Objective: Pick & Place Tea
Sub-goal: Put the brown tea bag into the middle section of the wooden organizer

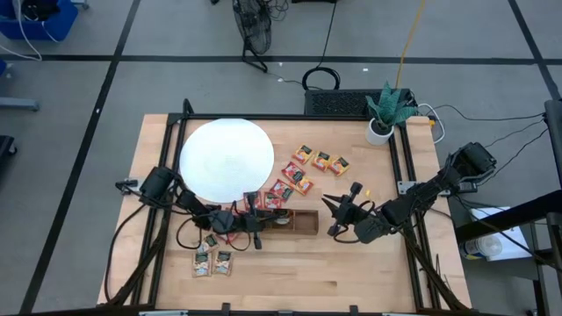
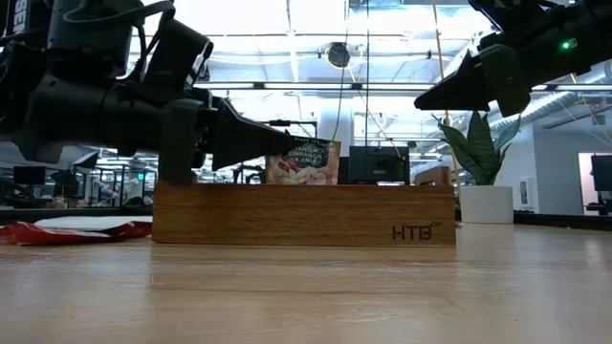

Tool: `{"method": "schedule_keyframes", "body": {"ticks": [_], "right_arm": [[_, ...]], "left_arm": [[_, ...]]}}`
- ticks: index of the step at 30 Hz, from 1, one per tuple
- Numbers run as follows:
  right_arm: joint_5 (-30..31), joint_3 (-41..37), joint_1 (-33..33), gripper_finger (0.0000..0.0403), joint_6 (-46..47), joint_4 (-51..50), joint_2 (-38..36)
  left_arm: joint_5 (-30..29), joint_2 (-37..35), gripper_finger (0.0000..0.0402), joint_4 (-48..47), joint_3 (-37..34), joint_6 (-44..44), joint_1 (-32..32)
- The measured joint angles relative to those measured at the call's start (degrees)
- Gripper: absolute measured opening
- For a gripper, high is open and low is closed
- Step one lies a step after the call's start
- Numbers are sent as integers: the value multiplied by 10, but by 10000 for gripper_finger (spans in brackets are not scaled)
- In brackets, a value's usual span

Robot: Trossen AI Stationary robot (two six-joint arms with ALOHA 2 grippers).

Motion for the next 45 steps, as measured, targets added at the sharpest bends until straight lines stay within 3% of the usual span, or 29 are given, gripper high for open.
{"method": "schedule_keyframes", "body": {"ticks": [9, 16, 22, 26, 29, 33, 35, 37, 40, 43, 45], "right_arm": [[-4, 0, 0, 34, -5, -2, 0], [-46, 0, 0, 34, -18, -7, 0], [-47, 0, 0, 34, -20, -7, 0], [-47, 0, 0, 34, -20, -7, 0], [-47, 0, 0, 34, -20, -7, 0], [-47, 0, 0, 34, -20, -8, 0], [-46, 0, 0, 34, -25, -10, 0], [-46, 0, 0, 34, -31, -10, 0], [-46, 0, 0, 34, -33, -10, 0], [-46, 0, 0, 34, -33, -15, 0], [-46, 0, 0, 34, -33, -18, 0]], "left_arm": [[-23, 0, 50, 5, 0, 0, 0], [-75, 0, 101, 8, 0, 0, -1], [-81, 0, 141, 44, 0, 41, -7], [-107, -43, 151, 41, 14, 67, -21], [-117, -125, 147, -128, 55, 50, -24], [-48, -224, 124, -624, 209, -64, -9], [7, -227, 105, -839, 307, -137, 7], [49, -212, 75, -988, 382, -167, 23], [120, -176, 17, -1083, 447, -168, 42], [211, -134, 6, -1091, 469, -138, 53], [224, -109, 4, -1094, 475, -124, 56]]}}
